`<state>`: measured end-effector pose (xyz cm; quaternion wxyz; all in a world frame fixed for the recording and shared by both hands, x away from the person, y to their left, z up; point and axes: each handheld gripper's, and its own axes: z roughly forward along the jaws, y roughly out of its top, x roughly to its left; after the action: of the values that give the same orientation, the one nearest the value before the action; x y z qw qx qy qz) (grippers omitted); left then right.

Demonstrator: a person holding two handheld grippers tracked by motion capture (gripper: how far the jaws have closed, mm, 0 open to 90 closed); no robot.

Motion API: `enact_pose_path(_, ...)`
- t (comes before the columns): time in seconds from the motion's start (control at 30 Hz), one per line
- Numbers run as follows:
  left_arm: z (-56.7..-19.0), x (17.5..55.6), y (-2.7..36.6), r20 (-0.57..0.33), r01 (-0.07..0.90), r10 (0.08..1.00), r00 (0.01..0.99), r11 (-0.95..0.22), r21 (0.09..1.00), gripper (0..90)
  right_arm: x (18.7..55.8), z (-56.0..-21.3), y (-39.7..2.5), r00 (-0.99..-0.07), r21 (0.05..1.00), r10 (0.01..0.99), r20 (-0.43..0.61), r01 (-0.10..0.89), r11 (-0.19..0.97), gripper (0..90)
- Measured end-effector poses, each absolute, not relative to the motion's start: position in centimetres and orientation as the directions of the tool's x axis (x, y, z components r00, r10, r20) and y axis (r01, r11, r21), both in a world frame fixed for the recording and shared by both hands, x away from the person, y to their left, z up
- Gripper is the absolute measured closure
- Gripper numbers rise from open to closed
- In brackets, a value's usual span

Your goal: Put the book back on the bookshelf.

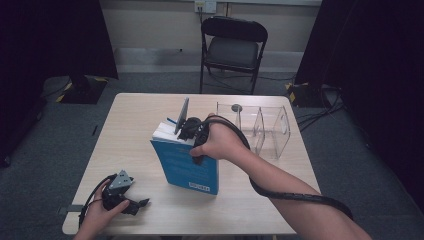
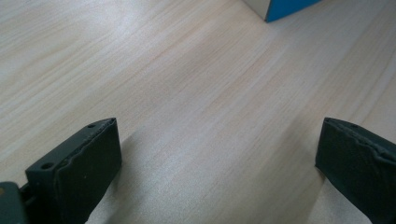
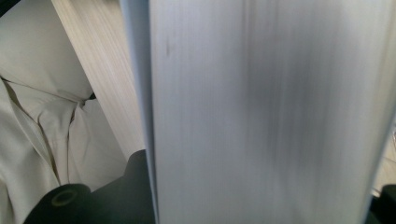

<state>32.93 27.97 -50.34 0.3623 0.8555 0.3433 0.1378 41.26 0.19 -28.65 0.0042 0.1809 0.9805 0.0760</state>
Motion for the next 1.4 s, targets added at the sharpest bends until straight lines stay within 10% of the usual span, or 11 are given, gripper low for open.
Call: enact_pose_path(1.4,-50.3,33.0,28.0,-0.010,0.485,0.687,0.727,-0.503,0.715,0.0,40.4,-26.3,-6.2,-0.893,0.149,0.450,0.031,0.449,0.881,61.8)
